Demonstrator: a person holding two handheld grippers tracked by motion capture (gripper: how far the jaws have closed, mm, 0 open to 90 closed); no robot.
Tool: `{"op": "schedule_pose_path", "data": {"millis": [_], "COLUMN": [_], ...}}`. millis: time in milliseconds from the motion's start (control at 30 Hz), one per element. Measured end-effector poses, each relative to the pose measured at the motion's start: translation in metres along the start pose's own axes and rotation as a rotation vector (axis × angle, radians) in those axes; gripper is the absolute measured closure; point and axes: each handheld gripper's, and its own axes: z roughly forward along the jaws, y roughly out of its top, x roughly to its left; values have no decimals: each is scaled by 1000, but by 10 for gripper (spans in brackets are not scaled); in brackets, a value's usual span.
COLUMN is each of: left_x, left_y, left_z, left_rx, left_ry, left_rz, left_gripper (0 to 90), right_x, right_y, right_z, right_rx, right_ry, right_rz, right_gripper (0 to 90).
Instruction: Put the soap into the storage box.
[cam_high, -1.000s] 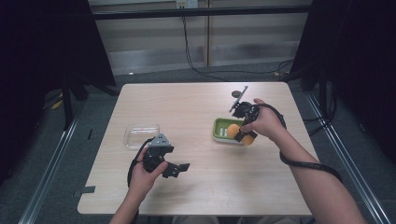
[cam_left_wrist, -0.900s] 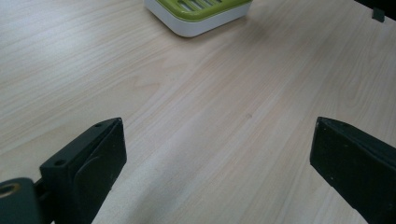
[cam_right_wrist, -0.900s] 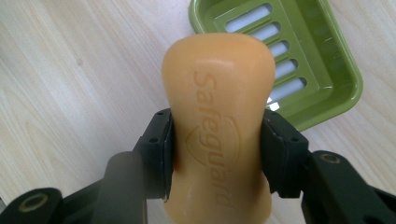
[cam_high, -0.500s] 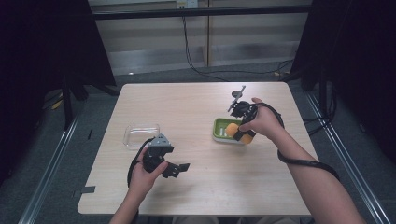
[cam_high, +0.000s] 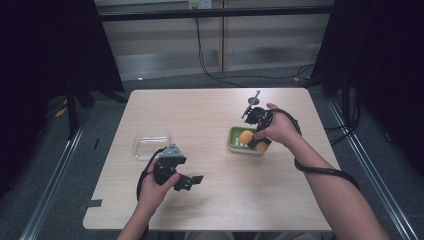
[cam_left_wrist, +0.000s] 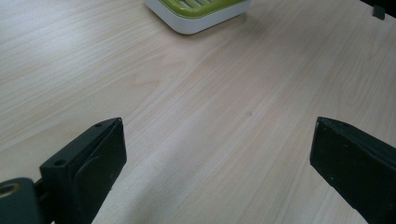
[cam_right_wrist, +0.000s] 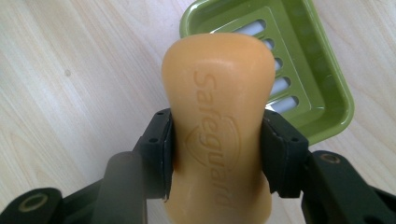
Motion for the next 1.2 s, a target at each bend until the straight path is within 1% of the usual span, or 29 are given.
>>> {"op": "schedule_pose_path", "data": {"millis": [200, 400, 433, 467, 500, 633, 1200], "left_x": [-1, -1, -1, -1, -1, 0, -1], "left_y": [0, 1, 1, 1, 1, 1, 1], "left_z": [0, 1, 1, 1, 0, -1, -1], "left_rx": [-4, -1, -1, 3, 6, 2, 0], "left_ry": [3, -2, -3, -4, -2, 0, 0], "left_rz": [-2, 8, 8, 10, 11, 3, 7], "left_gripper": [38, 38, 38, 38, 38, 38, 38], "right_x": [-3, -6, -6, -6, -7, -8, -13], "right_y": [1, 2, 3, 3, 4, 6, 14], "right_z": [1, 3, 4, 4, 4, 5, 9], "right_rx": [3, -14, -13, -10, -7, -9, 5], "right_ry": [-5, -8, -4, -12, -11, -14, -22], "right_rz": [5, 2, 6, 6, -1, 0, -6], "right_gripper": [502, 502, 501, 501, 501, 501, 502]}}
